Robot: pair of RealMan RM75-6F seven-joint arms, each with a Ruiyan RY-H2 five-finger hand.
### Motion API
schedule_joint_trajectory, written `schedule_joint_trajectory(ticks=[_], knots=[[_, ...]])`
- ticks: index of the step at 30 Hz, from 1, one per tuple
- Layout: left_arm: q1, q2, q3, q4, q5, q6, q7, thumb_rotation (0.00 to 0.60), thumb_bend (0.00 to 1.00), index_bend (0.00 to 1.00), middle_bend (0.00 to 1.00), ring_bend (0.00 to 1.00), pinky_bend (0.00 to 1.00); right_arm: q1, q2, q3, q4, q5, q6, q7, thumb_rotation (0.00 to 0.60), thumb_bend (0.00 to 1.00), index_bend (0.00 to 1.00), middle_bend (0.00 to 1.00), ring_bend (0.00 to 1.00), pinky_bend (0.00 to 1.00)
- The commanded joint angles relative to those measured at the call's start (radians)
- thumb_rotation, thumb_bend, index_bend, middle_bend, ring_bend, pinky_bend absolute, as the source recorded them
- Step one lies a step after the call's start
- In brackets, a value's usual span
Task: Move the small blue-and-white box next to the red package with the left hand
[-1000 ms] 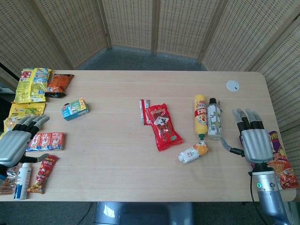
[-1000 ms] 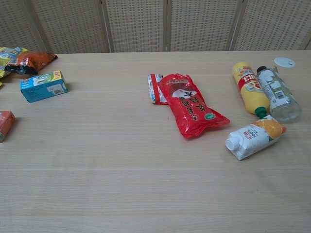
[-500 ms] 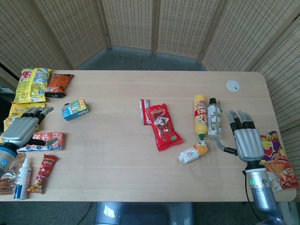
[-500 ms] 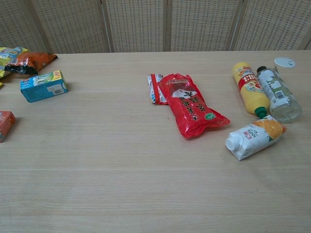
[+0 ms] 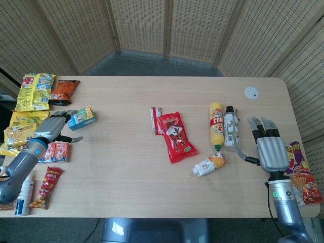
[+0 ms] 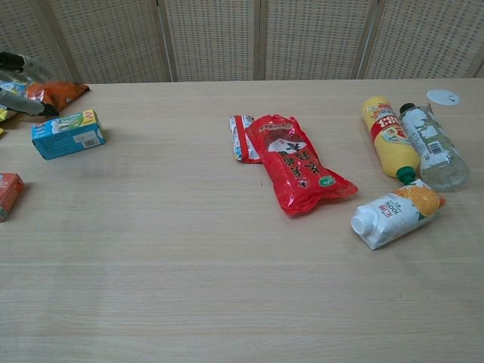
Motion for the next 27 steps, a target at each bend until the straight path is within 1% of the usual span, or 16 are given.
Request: schedule_joint_trajectory(ticks=[1, 10, 17, 27], knots=[[-0.050, -0.079, 0.011, 0.089, -0.071, -0.049, 0.003, 0.324, 0.22, 0.00, 0.00, 0.00, 0.00, -0.005, 0.008, -0.001, -0.003, 0.002, 0.006, 0.002, 0.144, 0.32, 0.00, 0.05, 0.00, 0.00], [-0.102, -0.208, 0.022, 0.263, -0.132, -0.106, -0.025, 0.321, 0.23, 0.00, 0.00, 0.00, 0.00, -0.019, 0.036, 0.001, -0.019, 0.010, 0.022, 0.003, 0.140, 0.32, 0.00, 0.05, 0.00, 0.00], [-0.129, -0.265, 0.042, 0.373, -0.156, -0.125, -0.017, 0.283, 0.23, 0.00, 0.00, 0.00, 0.00, -0.023, 0.045, 0.001, -0.024, 0.014, 0.022, 0.013, 0.144, 0.32, 0.00, 0.05, 0.00, 0.00], [-0.155, -0.351, 0.049, 0.530, -0.175, -0.174, -0.028, 0.276, 0.22, 0.00, 0.00, 0.00, 0.00, -0.045, 0.066, -0.001, -0.044, 0.020, 0.041, 0.036, 0.144, 0.32, 0.00, 0.05, 0.00, 0.00]])
